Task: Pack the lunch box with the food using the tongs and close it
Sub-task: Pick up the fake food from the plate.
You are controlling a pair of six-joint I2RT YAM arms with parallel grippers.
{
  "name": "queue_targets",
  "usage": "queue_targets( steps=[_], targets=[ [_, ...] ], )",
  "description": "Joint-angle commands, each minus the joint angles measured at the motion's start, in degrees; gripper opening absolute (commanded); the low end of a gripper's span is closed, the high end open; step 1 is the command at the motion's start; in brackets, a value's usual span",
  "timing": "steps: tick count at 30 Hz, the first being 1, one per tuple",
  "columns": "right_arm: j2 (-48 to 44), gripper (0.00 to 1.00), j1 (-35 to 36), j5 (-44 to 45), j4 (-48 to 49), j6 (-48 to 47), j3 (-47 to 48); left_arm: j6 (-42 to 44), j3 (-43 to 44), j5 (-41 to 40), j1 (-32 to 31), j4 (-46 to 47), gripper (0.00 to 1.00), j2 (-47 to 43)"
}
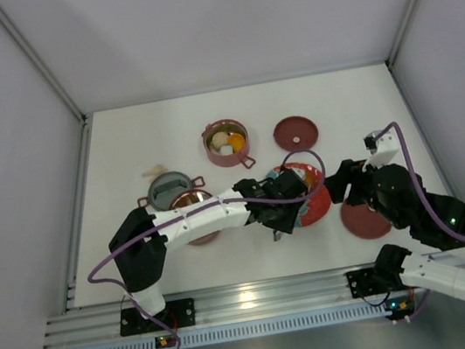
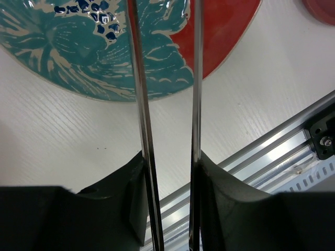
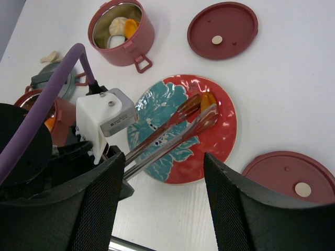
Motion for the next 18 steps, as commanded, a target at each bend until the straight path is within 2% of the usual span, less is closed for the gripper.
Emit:
queue_targets(
  steps=[1,6,18],
  targets=[
    [-0.88,0.61,0.93,-0.19,-0.37,-0.31,1.35,0.73,2.65,-0.19,-0.4,-0.2,0.37,0.14],
    [-1.58,0.61,0.84,-0.19,-0.45,0.04,0.56,0.47,2.39,-0.98,-0.4,-0.46,0.26,-0.04],
    [-1.85,0.61,0.84,-0.28,-0.19,0.48,-0.15,0.2,1.69,-2.73,-0.49,-2.22,0.18,-4.51]
  ],
)
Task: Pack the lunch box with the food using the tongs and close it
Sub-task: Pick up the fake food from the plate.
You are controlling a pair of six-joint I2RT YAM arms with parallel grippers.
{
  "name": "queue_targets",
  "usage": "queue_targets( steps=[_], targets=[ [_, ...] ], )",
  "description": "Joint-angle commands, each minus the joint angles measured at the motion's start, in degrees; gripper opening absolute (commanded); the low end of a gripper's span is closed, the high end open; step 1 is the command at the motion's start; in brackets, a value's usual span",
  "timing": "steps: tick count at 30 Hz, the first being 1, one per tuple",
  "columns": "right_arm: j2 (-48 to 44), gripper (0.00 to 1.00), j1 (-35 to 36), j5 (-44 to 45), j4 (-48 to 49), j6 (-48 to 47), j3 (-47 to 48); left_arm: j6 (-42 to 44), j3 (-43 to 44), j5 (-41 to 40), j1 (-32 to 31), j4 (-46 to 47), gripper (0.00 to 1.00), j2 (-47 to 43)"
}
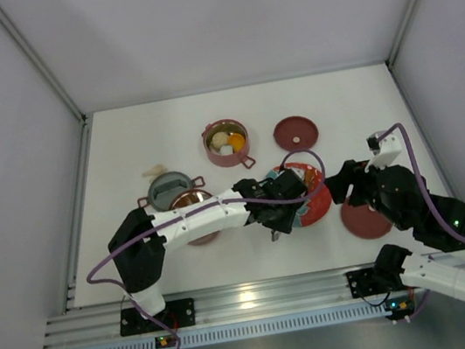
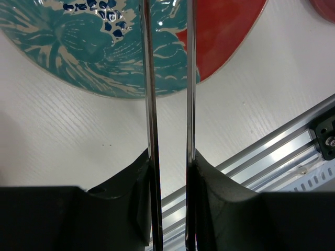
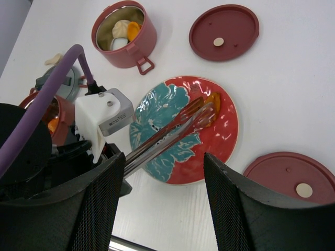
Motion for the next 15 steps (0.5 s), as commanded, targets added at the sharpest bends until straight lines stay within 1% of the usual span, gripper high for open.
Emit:
queue_targets(
  steps=[1,10,15],
  targets=[
    [-0.54,0.61,0.93,-0.1,-0.08,0.33,-0.08,0.16,1.07,-2.12,-0.38,-1.54,0.18,-4.85],
    [-0.36,0.61,0.84,-0.72,0.71,0.59,-0.61,-1.16,-2.7,-4.58,-1.26,-4.96,0.17,-13.19],
    [0.34,0.61,0.84,-0.89,1.32,0.59,-0.87,-3.35,-6.3,-7.3,-1.7,-7.86,0.17,-20.13]
  ],
)
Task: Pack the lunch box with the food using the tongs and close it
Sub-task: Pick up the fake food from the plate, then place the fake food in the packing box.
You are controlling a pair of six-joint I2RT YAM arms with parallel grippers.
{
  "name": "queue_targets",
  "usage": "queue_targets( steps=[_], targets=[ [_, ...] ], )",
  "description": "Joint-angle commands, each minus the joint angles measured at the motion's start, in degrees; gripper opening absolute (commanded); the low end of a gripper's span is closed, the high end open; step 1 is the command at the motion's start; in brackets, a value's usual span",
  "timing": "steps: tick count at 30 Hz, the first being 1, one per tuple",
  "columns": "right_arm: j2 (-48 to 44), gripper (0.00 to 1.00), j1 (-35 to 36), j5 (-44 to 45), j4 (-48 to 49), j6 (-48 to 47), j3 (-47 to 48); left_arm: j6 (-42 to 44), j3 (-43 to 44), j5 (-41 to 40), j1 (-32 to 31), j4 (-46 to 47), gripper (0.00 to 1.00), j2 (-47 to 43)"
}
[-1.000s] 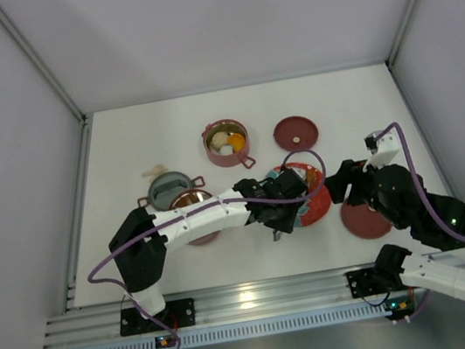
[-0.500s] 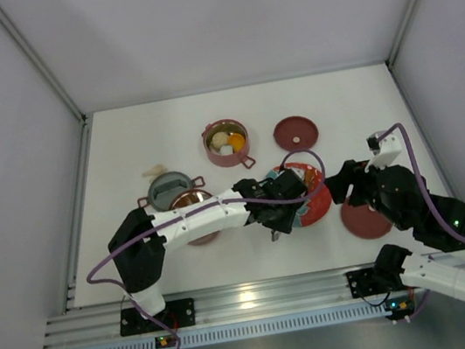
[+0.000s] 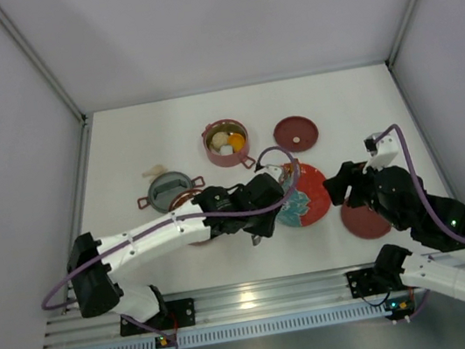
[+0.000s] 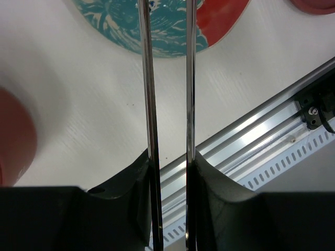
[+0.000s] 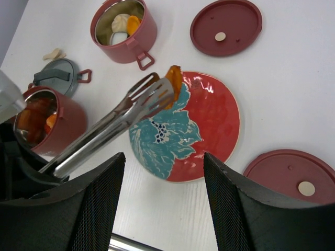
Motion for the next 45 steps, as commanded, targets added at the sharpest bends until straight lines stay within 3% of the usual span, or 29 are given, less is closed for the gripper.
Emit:
queue_targets(
  steps=[1,13,22,28,45],
  targets=[
    [0.45,0.61,0.93,-0.33,1.43,0.4,-0.06,-2.31,-2.7,-3.77,-0.46,-2.91,0.17,-6.37],
    [3.18,0.61,0.93,-2.08,5.47,0.66,-1.56,-12.76,-13.34,-9.22,-0.54,-20.65,0.17,-33.25],
    [5.11,0.61,0.84,-2.35,7.5,0.66,-2.53,-18.74,-14.92,-10.37,-0.54,-34.97,0.16,-44.16],
    [5.9,0.61,0.93,-2.7,8.2,0.75,-3.14,-20.94,-15.8,-11.16,-0.54,-40.87,0.16,-48.03],
    [6.43,0.61,0.84,-3.14,8.99,0.92,-3.93,-21.12,-19.32,-10.54,-0.54,-40.88,0.28,-48.39]
  ],
)
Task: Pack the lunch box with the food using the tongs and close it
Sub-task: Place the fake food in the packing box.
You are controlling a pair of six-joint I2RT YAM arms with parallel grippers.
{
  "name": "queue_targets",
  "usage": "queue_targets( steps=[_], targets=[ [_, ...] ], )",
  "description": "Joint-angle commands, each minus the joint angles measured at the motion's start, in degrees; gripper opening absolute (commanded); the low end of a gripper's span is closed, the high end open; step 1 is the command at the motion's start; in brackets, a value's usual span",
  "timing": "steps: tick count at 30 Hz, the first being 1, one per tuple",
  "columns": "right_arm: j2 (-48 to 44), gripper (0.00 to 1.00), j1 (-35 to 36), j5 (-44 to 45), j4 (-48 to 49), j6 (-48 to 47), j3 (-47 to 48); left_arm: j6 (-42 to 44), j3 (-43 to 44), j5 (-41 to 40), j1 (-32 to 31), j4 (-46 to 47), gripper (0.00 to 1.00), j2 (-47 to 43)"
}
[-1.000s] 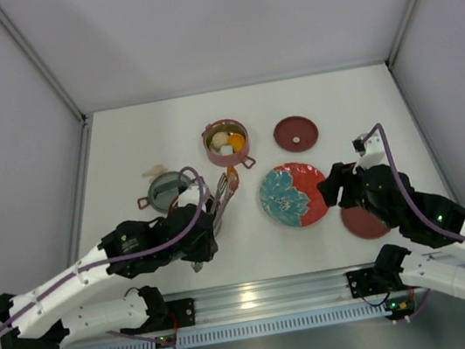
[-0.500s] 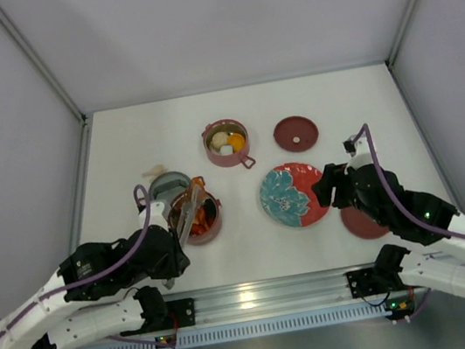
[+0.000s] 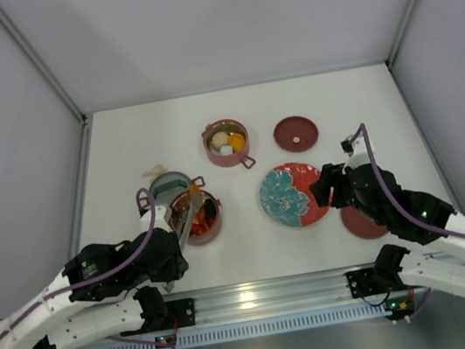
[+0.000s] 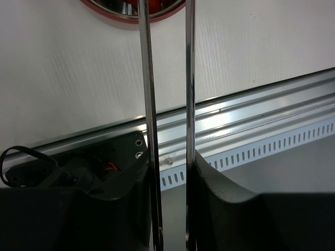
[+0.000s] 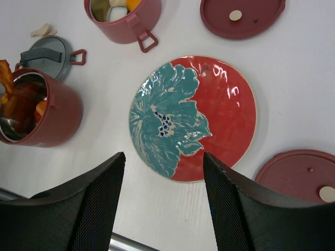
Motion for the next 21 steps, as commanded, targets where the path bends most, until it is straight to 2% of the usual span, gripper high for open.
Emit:
queue_targets(
  steps=[1,12,21],
  targets=[
    [-0.11,0.61,0.84,-0.32,3.42,0.51,-0.28,-0.88,-0.44,-1.1,-0.15,-8.62,0.29,0.2],
    [0.24,0.61,0.93,-0.5,3.86,0.33,-0.11,-0.62,0.0,-1.19,-0.15,-8.62,0.4,1.16],
    [0.33,0.61,0.84,-0.5,3.68,0.07,0.07,-0.26,0.62,-1.36,-0.15,-8.27,0.41,1.87]
  ],
)
